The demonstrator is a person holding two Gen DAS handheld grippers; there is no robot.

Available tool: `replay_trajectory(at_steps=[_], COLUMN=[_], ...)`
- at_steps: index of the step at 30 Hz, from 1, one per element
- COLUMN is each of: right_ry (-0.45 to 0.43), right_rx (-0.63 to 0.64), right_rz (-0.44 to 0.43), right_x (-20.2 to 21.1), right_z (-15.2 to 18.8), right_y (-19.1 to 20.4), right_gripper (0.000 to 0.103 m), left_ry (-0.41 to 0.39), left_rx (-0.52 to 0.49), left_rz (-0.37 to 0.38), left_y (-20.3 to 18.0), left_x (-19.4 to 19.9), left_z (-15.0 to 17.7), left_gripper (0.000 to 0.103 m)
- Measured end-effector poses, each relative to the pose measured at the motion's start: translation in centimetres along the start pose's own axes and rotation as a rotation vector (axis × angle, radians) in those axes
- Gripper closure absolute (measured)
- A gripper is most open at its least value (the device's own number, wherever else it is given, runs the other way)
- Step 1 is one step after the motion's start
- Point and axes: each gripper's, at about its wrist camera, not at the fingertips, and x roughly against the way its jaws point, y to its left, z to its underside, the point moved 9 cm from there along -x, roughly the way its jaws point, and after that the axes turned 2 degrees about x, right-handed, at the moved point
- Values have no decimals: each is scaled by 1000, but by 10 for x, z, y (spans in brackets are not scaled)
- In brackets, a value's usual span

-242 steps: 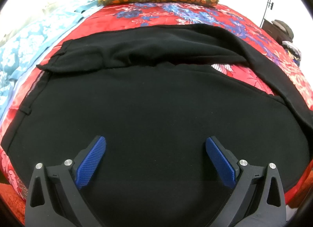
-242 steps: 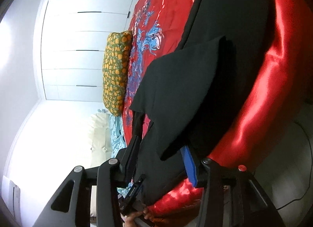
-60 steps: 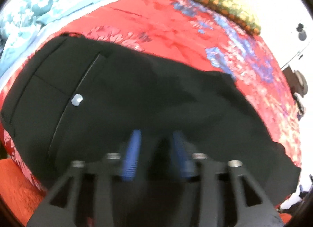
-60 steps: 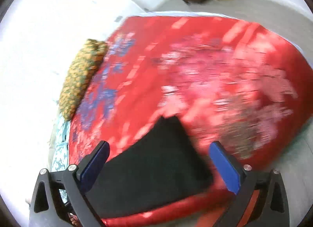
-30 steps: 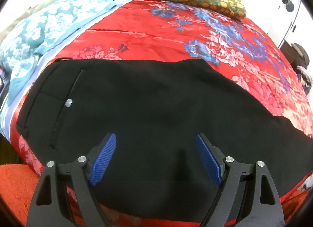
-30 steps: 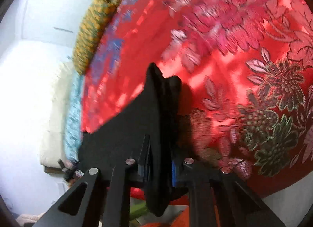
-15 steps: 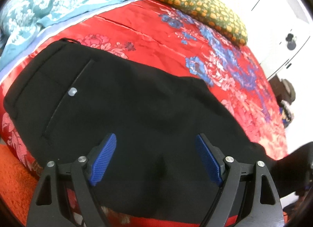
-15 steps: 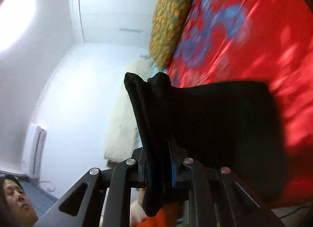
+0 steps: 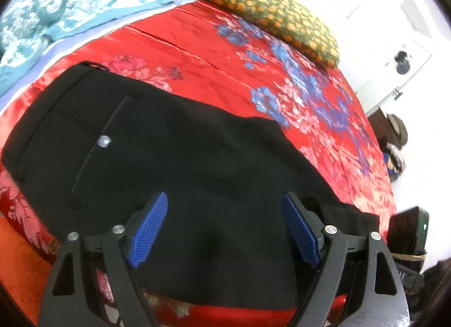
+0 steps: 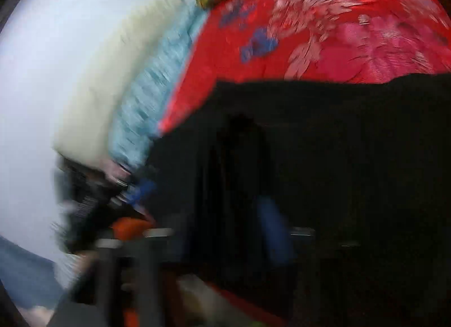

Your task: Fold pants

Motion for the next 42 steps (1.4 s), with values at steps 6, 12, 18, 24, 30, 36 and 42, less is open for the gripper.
replay_trajectory(at_steps=[6, 12, 18, 24, 30, 36, 42], right_ry=[-120, -171, -268, -101, -33, -167, 25], right_rx=[281, 382, 261, 367, 341, 336, 272], right_rz=[129, 587, 559, 436, 479, 568, 658], right_x=[69, 170, 186, 123, 109, 138, 86], right_z=[-3, 23, 19, 27, 37, -14, -11], right_y=[24, -74, -90, -74, -89, -70, -120], right_gripper=[20, 14, 14, 14, 14, 0, 0], left_ry=[-5, -16, 67, 168, 160, 154, 205], left_rx=[-55, -350, -676, -630, -631, -582, -485], left_rz=[40, 117, 76, 27, 43, 3, -28], left_y=[-17, -110, -178, -144, -138, -132, -105], left_x=[7, 17, -33, -61, -56, -53, -63], left_z=[2, 34, 84, 103, 103, 97, 92], left_gripper=[18, 18, 23, 37, 36, 13, 13])
